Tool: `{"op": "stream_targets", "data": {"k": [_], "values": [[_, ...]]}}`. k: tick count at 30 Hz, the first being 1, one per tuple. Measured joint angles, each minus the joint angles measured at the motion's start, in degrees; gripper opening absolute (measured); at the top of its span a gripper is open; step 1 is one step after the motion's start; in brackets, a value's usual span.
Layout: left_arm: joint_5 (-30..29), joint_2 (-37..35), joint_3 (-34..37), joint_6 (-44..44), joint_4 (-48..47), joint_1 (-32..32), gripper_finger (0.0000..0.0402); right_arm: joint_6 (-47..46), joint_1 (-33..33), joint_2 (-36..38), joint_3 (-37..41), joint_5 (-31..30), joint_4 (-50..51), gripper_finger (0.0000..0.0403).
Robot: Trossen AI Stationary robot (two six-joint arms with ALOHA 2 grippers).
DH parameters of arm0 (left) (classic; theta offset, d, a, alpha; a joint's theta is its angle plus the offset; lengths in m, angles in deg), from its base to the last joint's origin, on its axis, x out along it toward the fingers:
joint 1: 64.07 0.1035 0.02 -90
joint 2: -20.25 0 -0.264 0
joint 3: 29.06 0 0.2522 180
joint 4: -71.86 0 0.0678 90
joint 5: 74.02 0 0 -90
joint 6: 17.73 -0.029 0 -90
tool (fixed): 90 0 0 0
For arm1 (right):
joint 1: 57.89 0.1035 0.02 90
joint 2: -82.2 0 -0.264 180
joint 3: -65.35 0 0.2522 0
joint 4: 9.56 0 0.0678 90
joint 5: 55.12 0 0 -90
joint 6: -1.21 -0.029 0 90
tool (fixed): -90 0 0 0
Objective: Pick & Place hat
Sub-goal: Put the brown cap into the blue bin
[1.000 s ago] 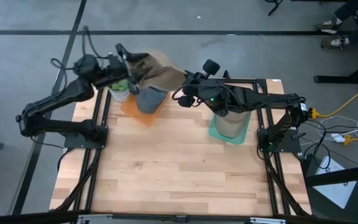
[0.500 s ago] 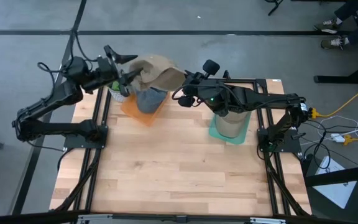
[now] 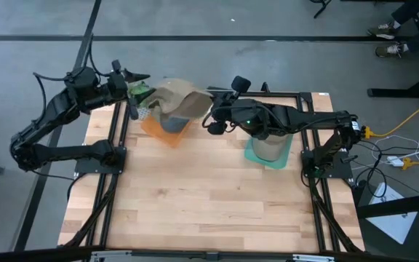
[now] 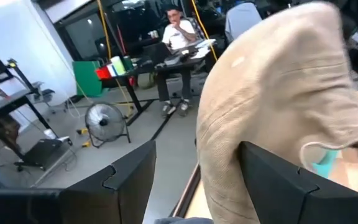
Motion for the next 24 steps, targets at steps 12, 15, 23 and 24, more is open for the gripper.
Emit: {"op": "stream_targets", "data": {"k": [12,15,23,24], "values": [[1.97,5.1,0.0,1.97,4.35,1.04,0.0228,-1.39,1.23,0.0,0.0,4.13,-1.55,0.0019],[5.99,7.17,-0.04,2.01,6.09,1.04,0.0228,-1.61,1.23,0.02,0.0,4.18,-1.84,0.0019],[12.86,9.82,-0.04,2.01,6.25,1.04,0.0228,-0.36,1.23,0.02,0.0,2.78,-1.63,0.002],[13.1,9.65,-0.04,2.03,6.29,1.04,0.0227,-0.14,1.23,0.02,0.0,2.08,-1.52,0.002]]}}
